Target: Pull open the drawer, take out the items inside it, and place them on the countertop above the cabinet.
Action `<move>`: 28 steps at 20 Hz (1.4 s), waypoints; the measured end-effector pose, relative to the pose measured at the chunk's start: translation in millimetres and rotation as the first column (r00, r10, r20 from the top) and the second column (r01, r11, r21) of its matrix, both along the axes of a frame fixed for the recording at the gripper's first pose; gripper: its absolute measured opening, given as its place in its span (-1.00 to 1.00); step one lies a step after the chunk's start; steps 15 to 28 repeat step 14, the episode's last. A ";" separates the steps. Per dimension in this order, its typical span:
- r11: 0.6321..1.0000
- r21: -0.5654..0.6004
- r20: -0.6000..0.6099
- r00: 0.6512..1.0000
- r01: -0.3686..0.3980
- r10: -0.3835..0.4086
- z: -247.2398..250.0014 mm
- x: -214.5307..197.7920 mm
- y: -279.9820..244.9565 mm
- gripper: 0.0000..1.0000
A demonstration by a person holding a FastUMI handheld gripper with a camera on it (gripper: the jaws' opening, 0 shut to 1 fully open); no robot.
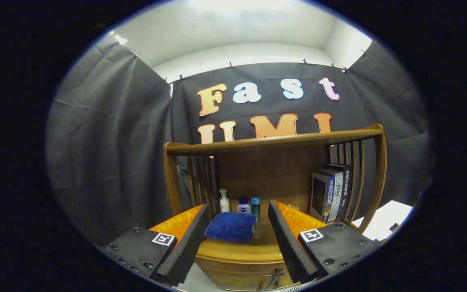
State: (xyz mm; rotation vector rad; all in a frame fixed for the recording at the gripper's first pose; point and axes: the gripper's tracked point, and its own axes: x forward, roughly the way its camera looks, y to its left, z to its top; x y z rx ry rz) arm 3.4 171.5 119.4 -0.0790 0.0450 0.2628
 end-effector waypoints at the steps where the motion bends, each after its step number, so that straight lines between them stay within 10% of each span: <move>1: 1.000 0.006 -0.015 1.000 0.013 -0.013 -7.4 0.9 -6.5 0.93; 28: 0.994 0.005 0.032 0.993 0.109 -0.109 9.8 -1.4 -54.2 0.96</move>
